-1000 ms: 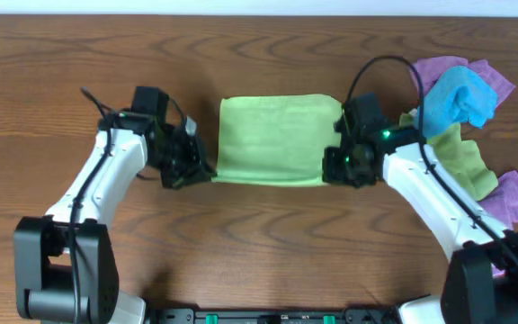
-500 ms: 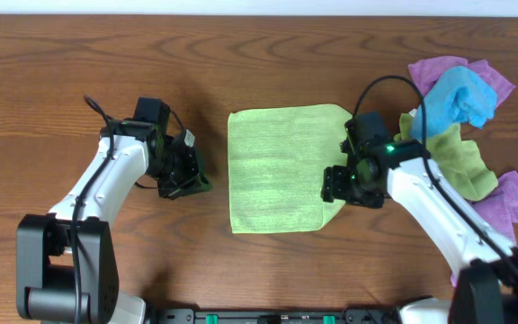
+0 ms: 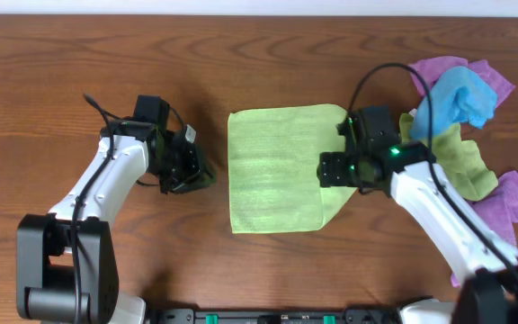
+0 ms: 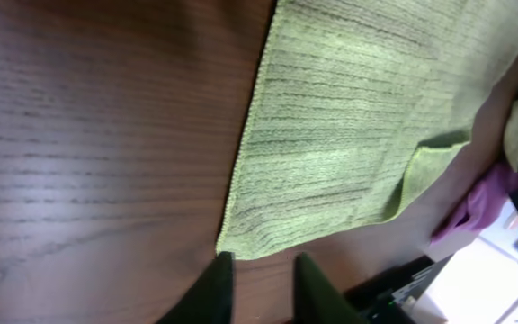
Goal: Fold the cloth
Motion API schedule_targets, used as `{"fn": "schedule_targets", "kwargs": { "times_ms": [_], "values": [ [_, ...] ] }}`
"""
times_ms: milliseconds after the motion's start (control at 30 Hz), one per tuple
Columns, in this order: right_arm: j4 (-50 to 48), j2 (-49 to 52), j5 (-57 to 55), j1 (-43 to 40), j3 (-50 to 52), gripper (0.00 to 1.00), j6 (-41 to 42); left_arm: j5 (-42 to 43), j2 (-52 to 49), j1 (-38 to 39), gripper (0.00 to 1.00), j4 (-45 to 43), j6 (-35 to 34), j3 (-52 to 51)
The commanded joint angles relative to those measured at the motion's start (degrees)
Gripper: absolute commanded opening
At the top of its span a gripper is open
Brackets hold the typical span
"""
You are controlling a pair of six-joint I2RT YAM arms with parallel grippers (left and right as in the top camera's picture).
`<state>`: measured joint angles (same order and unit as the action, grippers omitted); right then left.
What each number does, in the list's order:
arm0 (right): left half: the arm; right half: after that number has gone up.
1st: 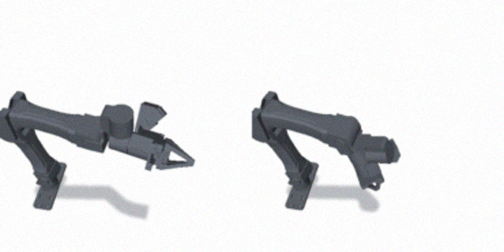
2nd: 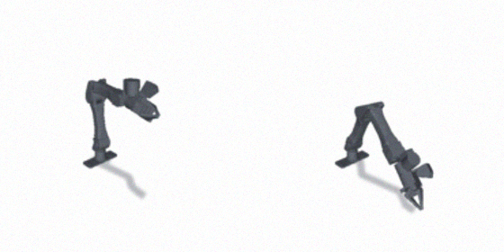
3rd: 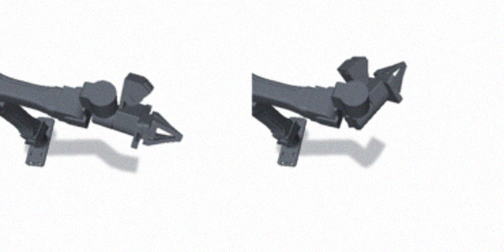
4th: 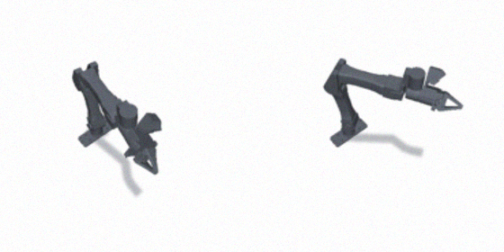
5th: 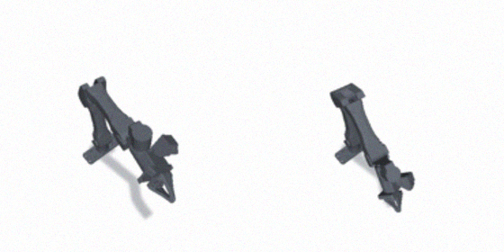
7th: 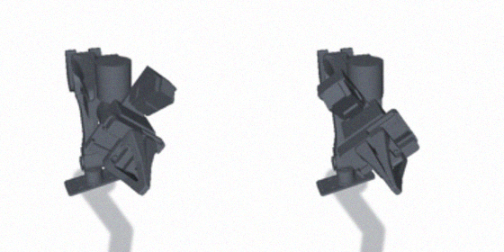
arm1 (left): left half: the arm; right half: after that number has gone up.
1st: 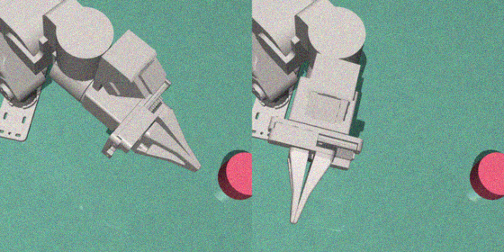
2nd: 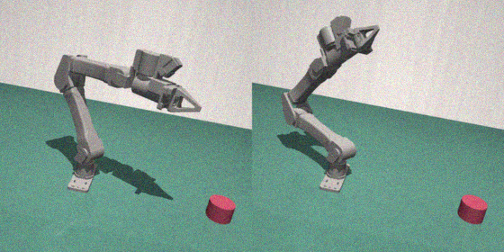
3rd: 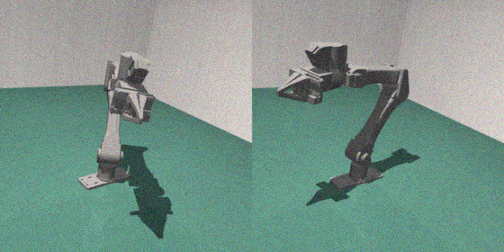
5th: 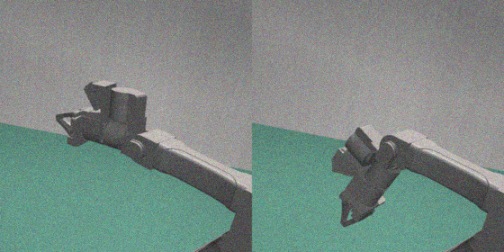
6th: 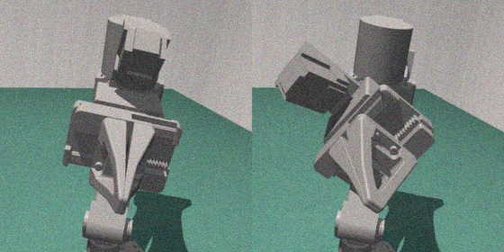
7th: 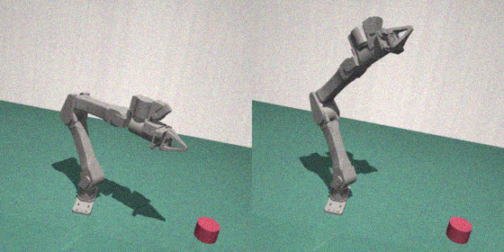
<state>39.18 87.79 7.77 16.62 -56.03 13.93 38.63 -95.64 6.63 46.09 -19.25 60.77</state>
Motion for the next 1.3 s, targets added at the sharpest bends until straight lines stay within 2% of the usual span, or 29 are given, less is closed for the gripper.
{"fn": "schedule_targets", "kwargs": {
  "times_ms": [0,133,200,300,567,633,700,967,1100,1267],
  "values": [
    [-2.5,3.4,-0.5,-0.1,0.0,0.79,-10.4,1.6,0.8,-0.2,0.34,0.2,0.4,0.0],
    [-3.5,6.3,-0.5,-0.1,0.0,0.78,-12.3,2.4,0.8,-0.2,0.57,0.2,0.4,0.0],
    [-3.3,7.5,-0.5,-0.1,0.0,0.77,-13.0,3.2,0.8,-0.2,0.73,0.1,0.4,0.0],
    [-3.3,9.0,-0.5,-0.1,0.0,0.75,-14.8,3.4,0.8,-0.2,0.80,0.1,0.4,0.0],
    [-1.6,11.2,0.2,-0.1,0.0,0.66,-16.0,3.4,0.8,-0.2,0.84,0.1,0.4,0.0],
    [-0.5,11.2,0.3,-0.1,0.0,0.57,-16.0,3.4,0.8,-0.2,0.84,0.1,0.4,0.0],
    [1.0,11.2,0.3,-0.1,0.0,0.52,-16.0,3.4,0.8,-0.2,0.85,0.0,0.4,0.0],
    [3.3,11.2,1.5,-0.1,0.0,0.48,-16.0,3.4,0.8,-0.2,0.85,-0.5,0.4,0.0],
    [1.2,11.2,1.5,-0.1,0.0,0.53,-16.0,3.4,0.8,-0.2,0.85,-0.5,0.4,0.0],
    [1.3,11.2,1.5,0.0,0.0,0.54,-16.0,3.4,0.8,-0.2,0.85,-0.5,0.4,0.0]
  ]
}}
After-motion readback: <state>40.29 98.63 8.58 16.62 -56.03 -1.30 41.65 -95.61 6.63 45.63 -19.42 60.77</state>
